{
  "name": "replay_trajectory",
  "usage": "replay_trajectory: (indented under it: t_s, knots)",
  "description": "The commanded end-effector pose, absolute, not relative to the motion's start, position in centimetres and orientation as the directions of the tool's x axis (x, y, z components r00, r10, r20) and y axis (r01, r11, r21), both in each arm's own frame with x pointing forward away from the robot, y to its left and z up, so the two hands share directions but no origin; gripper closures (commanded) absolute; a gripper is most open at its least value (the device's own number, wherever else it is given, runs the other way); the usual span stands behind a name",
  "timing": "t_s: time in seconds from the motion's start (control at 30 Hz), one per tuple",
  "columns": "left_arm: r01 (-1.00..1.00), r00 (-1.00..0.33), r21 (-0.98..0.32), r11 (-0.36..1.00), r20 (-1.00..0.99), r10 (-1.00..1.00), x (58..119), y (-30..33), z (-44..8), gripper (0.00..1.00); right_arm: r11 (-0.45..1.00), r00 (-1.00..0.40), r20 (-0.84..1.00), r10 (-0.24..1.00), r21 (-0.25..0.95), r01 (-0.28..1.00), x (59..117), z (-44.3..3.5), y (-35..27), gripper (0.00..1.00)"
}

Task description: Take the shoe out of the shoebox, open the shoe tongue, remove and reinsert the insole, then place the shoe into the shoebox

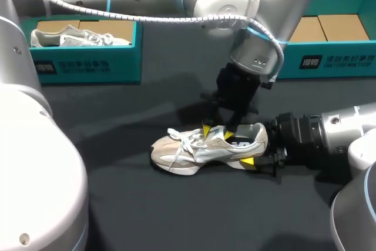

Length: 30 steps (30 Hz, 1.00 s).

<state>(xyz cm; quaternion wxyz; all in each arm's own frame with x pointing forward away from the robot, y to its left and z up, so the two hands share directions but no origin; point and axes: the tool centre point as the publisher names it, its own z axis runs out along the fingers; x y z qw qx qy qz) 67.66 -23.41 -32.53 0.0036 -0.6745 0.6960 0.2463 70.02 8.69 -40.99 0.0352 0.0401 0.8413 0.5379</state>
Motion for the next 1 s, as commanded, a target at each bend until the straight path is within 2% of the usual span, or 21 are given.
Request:
replay_trajectory:
  t_s: [0.03,0.23,0.3,0.4,1.0]
  knots:
    - [-0.942,-0.093,0.334,-0.023,-0.328,-0.940,67.4,-22.8,-32.2,0.58,0.422,-0.994,-0.016,0.104,0.906,0.030,70.0,-41.2,8.7,1.00]
    - [-0.936,-0.118,0.352,-0.013,-0.349,-0.930,67.9,-23.6,-32.8,0.62,0.422,-0.994,-0.016,0.104,0.906,0.030,70.0,-41.2,8.7,1.00]
    - [-0.937,-0.121,0.350,-0.013,-0.357,-0.926,67.9,-23.7,-32.9,0.74,0.422,-0.994,-0.016,0.104,0.906,0.030,70.0,-41.2,8.7,1.00]
    - [-0.937,-0.124,0.350,-0.009,-0.356,-0.926,67.9,-23.5,-32.8,1.00,0.422,-0.994,-0.016,0.104,0.906,0.030,70.0,-41.2,8.7,1.00]
    - [-0.964,-0.069,0.264,0.016,-0.196,-0.978,66.6,-17.7,-30.1,1.00,0.422,-0.994,-0.016,0.104,0.906,0.030,70.0,-41.2,8.7,1.00]
